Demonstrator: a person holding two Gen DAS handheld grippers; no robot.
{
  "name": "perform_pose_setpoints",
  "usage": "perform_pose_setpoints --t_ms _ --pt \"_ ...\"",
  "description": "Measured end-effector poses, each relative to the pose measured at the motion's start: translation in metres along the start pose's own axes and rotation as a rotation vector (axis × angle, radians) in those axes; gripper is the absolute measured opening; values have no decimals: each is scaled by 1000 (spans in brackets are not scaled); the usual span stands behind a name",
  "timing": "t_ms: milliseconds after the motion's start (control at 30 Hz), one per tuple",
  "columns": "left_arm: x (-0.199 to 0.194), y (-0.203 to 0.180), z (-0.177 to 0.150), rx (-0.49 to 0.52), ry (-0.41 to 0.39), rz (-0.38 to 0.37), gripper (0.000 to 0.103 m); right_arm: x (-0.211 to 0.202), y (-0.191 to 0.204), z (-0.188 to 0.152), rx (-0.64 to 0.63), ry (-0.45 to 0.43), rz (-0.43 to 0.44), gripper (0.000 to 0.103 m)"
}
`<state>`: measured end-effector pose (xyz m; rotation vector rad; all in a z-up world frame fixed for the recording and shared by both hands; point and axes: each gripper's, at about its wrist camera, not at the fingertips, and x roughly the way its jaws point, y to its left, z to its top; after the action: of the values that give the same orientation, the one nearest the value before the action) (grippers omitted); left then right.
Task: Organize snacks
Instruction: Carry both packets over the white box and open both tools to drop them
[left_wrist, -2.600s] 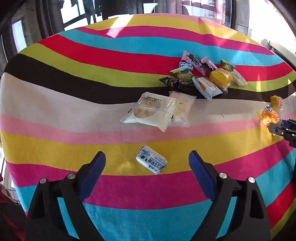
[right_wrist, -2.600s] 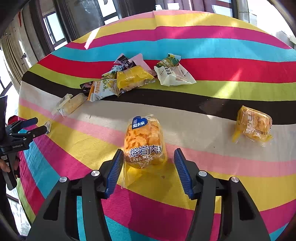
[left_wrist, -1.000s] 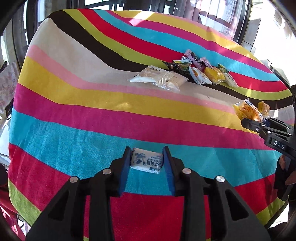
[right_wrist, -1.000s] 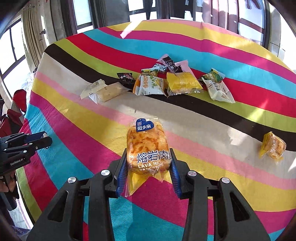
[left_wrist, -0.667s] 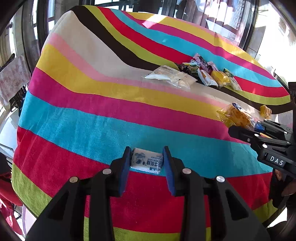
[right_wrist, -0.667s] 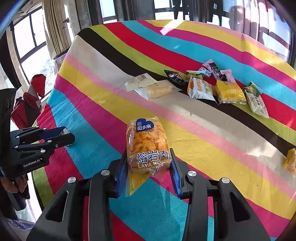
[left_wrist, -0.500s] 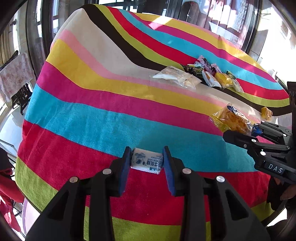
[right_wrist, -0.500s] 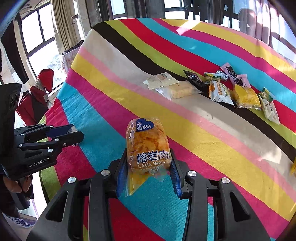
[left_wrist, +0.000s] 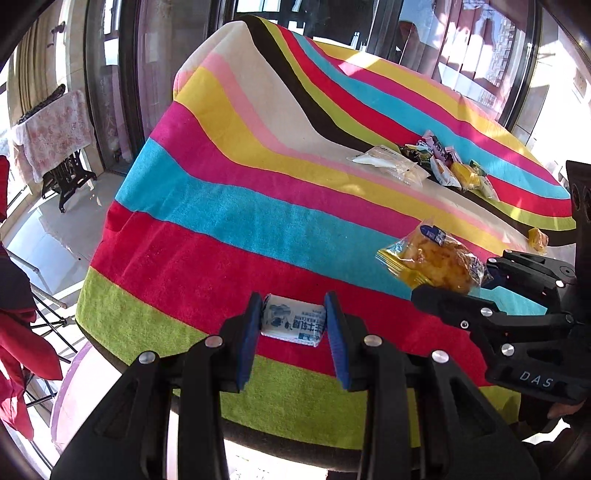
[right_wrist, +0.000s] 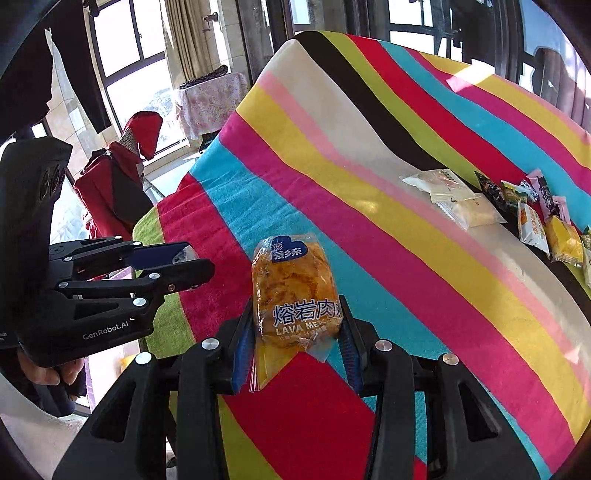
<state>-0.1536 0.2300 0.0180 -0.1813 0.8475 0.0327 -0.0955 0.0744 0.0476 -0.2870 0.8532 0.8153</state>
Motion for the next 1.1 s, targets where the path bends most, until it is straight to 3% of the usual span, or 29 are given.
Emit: perform_pose_setpoints --t_ms 300,433,600,633,667,733,767,900,1000,1100 --pt "-29 54 -21 -56 43 41 35 11 48 -12 -69 43 117 41" --pt "-45 72 -36 -64 69 62 35 8 79 -18 -155 47 188 40" --pt "-46 93 -56 -75 148 175 35 5 117 -31 -285 62 270 41" --pt "-44 97 -58 -76 171 207 39 5 123 -33 -310 72 294 42" --pt "-40 100 -60 -80 200 247 60 5 129 -36 -331 82 318 44" --pt "-37 106 -60 -94 215 379 85 2 137 -39 -363 77 325 58" --pt "-38 110 -59 -115 215 427 88 -1 137 -39 -368 63 324 68" --pt "-44 120 -42 -233 187 510 98 -19 117 -31 -308 -6 321 69" --pt "-50 108 -21 -281 93 446 98 -35 83 -24 -203 -65 307 69" --pt "-46 78 7 -306 -12 290 101 -54 41 -21 -100 -133 258 70"
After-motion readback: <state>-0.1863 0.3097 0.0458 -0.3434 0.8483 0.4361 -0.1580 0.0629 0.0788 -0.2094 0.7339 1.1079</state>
